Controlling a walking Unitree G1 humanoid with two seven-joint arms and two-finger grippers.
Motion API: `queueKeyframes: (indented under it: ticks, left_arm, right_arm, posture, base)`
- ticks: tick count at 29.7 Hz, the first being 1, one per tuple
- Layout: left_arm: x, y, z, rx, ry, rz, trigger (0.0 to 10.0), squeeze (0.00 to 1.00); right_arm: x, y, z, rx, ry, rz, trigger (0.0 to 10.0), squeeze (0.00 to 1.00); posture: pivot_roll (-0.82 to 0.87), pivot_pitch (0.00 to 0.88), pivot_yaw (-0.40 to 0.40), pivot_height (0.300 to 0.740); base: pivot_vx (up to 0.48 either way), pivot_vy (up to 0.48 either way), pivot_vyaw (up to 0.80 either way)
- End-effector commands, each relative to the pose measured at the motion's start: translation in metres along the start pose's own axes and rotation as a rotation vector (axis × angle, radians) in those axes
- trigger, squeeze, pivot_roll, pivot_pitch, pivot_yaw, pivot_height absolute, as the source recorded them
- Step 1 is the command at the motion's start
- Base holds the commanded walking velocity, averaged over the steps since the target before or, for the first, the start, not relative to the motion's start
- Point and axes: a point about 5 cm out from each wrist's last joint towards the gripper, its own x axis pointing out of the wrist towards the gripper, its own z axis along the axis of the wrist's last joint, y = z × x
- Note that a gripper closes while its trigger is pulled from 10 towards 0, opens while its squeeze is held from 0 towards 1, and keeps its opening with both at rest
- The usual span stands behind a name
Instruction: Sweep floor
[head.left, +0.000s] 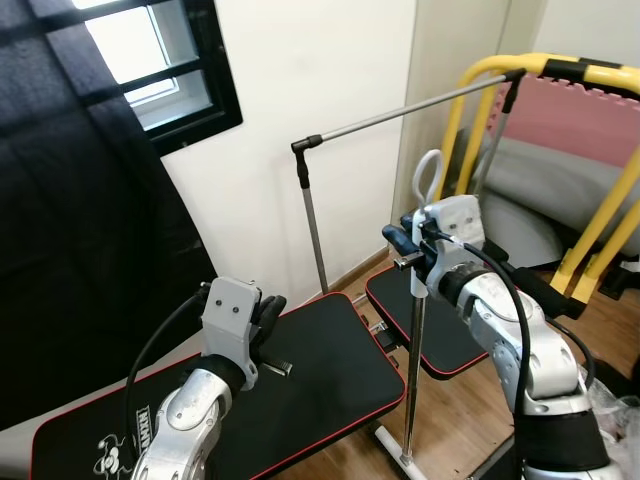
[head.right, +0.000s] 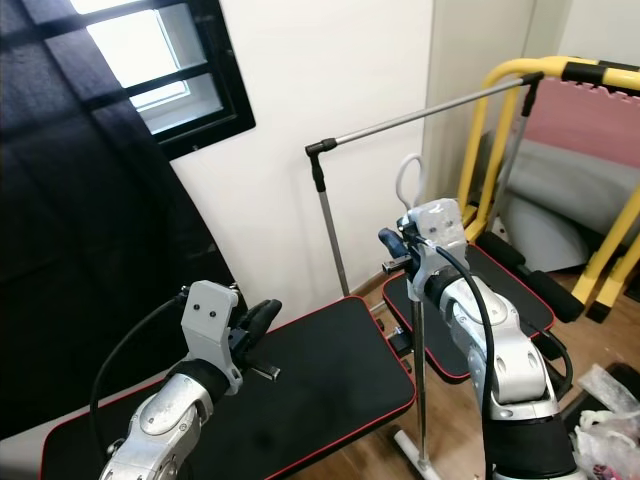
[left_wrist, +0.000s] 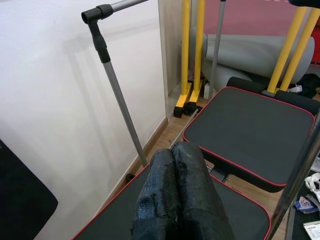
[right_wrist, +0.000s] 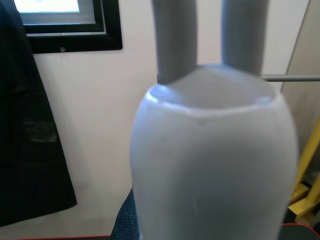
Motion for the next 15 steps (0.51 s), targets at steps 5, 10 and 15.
queueKeyframes:
  ticks: [5,10,15]
  left_arm:
    - [0.0001,0.0050,-0.0039,0.011,0.020,0.049,10.0,0.00]
    - [0.0005,0.0046,-0.0053,0.010,0.029,0.051,10.0,0.00]
    - [0.0012,0.0045,-0.0062,-0.003,0.034,0.058,10.0,0.00]
  right_arm:
    - [0.0012,0.0024,0.0043,-0.043,-0.008,0.015,10.0,0.00]
    - [0.0016,0.0031,0.0016,-0.046,-0.001,0.024,10.0,0.00]
    - [0.0028,0.0041,0.0011,-0.048,-0.002,0.031,10.0,0.00]
  posture:
    - [-0.01,0.000,0.023,0.740]
    - [-0.01,0.000,0.019,0.740]
    - [-0.01,0.000,0.017,0.740]
  base:
    - [0.000,0.000,-0.64]
    - [0.000,0.000,0.00]
    - [0.000,0.000,0.00]
